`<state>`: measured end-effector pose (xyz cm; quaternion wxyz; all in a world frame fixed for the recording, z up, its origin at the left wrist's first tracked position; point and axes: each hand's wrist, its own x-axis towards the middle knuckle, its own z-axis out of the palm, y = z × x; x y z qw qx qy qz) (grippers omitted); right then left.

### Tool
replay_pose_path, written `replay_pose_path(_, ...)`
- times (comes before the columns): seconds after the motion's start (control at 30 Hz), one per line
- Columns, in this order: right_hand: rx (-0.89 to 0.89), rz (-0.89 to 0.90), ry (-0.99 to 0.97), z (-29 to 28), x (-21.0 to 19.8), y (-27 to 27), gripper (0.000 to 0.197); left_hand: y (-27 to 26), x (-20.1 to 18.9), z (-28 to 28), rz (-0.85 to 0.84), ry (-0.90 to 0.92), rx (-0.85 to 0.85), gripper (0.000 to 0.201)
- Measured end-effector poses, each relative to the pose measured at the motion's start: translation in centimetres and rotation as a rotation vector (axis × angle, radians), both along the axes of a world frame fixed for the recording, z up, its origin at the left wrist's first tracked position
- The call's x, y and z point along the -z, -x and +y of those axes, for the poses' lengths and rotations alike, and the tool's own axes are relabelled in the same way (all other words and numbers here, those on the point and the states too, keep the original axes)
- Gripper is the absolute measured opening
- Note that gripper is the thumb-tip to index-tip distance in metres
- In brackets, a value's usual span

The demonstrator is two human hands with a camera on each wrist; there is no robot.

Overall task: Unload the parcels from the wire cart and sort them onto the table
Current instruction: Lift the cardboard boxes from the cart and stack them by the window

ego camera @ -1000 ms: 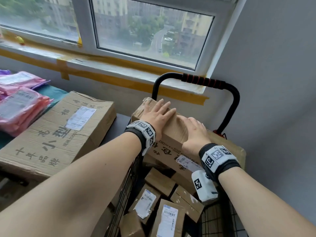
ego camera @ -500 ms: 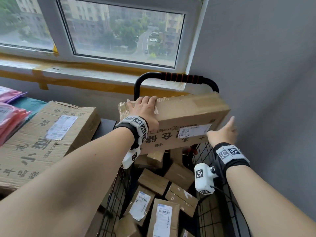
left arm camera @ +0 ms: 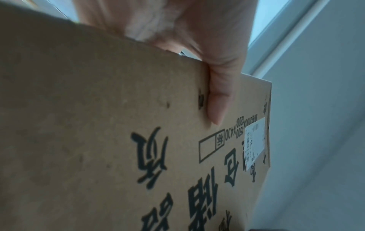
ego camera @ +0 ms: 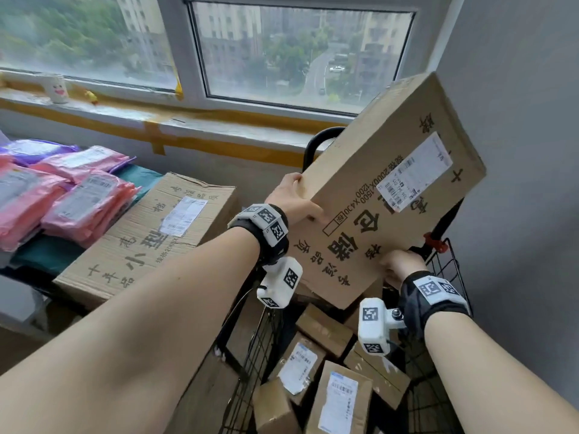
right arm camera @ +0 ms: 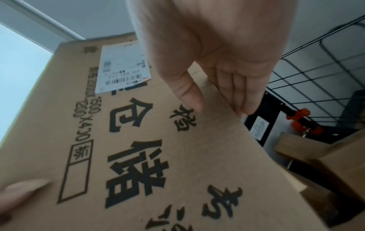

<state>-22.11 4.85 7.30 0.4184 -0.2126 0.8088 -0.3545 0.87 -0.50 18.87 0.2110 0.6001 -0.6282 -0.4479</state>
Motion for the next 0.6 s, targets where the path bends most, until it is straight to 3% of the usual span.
replay_pose_path(0.1, 0.053, -0.027, 0.106, 1.0, -4.9, -4.6, 0.055, -3.1, -1.0, -0.7, 0.095, -0.031, -0.035, 0.101)
replay_pose_path(0.3, 0.121, -0.034, 0.376, -0.5, -8.4, -13.0, 0.052, -10.7, -2.2, -2.7, 0.190, -0.004, -0.050, 0.093)
replay_pose_path(0.43, 0.122, -0.015, 0.404, -2.8, -9.2, -19.8, 0.093, -18.0, -2.9, -4.9, 0.218, 0.022, -0.020, 0.064)
replay_pose_path(0.47, 0.128, -0.003, 0.400, -3.1, -9.8, -21.8, 0.092, -19.8, -3.0, -5.5, 0.220, 0.023, -0.008, 0.061)
replay_pose_path(0.6, 0.117, 0.024, 0.404, -4.3, -10.5, -28.5, 0.056, -26.5, -2.6, -6.9, 0.204, 0.030, -0.009, 0.045)
